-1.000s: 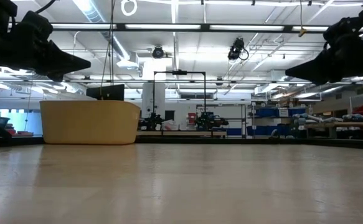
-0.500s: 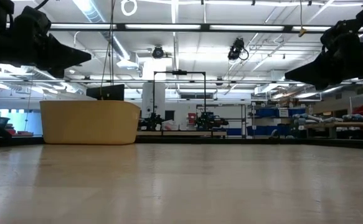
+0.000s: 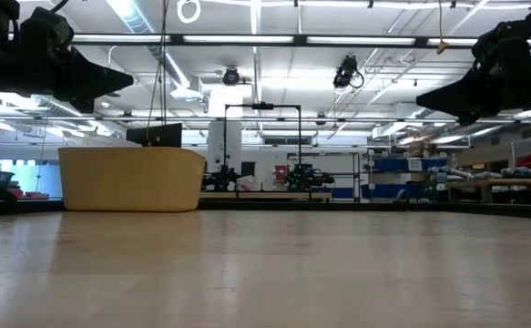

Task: Roll bandage
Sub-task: Return to Home Position

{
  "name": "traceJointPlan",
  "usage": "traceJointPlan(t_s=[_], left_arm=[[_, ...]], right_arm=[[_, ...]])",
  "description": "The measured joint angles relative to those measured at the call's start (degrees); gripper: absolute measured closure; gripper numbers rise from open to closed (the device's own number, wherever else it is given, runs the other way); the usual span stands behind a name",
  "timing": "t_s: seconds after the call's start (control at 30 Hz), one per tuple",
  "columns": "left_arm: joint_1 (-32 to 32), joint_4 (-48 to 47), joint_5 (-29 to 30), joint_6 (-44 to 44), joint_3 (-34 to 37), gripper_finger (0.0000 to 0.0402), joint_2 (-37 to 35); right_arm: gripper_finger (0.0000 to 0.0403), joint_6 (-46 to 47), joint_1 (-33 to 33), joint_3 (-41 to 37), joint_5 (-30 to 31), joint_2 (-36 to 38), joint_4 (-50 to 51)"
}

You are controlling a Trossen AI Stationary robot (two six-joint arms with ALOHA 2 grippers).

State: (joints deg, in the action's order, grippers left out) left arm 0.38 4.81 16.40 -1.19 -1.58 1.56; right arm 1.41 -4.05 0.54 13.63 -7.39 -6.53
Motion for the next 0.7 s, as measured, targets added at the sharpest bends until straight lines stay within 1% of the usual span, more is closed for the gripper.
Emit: traceJointPlan(t_s=[0.7], left_arm=[[0.0,0.05,0.02,0.0,-0.09,0.0389,0.0]], right_arm=[[0.0389,-0.04,0.0,0.0,0.0,-0.14,-0.28]])
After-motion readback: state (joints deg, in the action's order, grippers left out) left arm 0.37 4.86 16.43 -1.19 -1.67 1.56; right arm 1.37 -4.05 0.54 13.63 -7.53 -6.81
